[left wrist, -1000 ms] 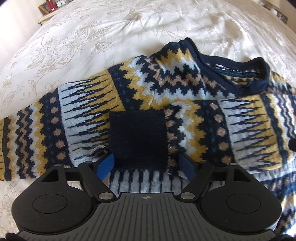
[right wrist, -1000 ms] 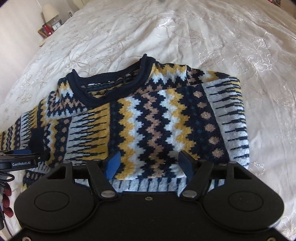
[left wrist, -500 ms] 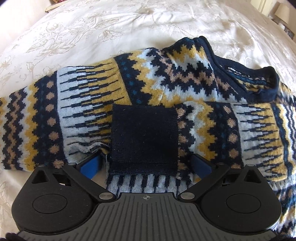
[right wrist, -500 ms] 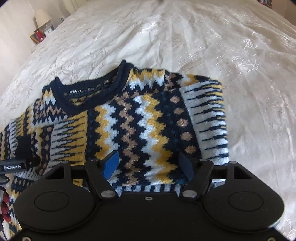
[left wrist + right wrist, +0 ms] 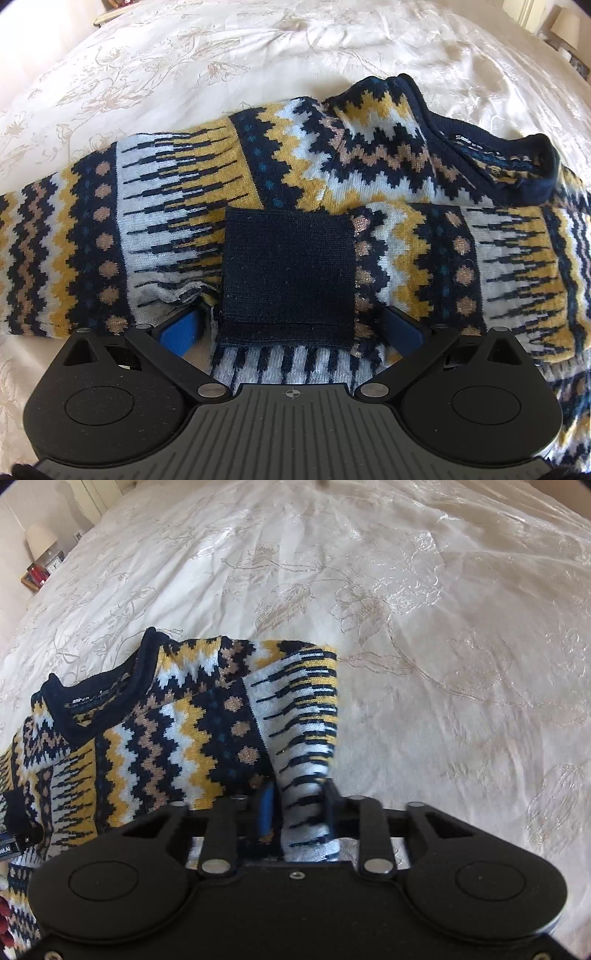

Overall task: Fold small clothes
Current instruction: 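Open the right gripper and lift it off the folded cuff, then grasp the other navy sleeve cuff with the left gripper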

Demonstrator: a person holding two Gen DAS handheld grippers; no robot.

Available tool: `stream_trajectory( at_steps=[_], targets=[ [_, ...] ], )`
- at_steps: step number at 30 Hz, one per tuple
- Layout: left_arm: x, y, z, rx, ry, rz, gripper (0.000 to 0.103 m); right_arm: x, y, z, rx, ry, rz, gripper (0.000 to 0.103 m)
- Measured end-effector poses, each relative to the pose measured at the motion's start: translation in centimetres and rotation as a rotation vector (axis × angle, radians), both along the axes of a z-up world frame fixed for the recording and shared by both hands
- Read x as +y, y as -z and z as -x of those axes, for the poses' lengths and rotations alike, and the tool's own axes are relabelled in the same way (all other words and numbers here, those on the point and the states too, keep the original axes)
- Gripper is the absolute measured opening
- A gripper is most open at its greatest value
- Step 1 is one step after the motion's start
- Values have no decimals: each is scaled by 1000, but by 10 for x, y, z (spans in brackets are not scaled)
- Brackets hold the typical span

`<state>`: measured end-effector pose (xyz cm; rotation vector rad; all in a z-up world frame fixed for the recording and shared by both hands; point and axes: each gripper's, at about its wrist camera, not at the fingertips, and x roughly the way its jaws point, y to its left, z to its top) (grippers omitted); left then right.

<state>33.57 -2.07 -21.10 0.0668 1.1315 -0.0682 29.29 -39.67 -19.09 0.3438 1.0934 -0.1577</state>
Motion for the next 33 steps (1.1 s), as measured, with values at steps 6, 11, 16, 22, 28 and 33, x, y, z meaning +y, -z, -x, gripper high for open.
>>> stream_trajectory(
  at_steps=[6,11,16,22,28,33],
  targets=[
    [4,-8,-2,6,-1,24,94,3,-2,3,54,23,88,17],
    [17,-29,16,-29,-6,46,87,1,-21,17,17,91,87,28],
    [48,-52,55,-94,-8,46,88,19,-57,45,-79,67,77,70],
    [100,-69,99,-120,-84,28,88,66,-80,73,-119,-19,34,80],
    [176,-79,127,-138,-253,21,88,127,-84,103,-113,-117,-18,83],
    [240,-92,132,-173,-383,36,88,168,-82,114,-94,-183,-41,84]
  ],
)
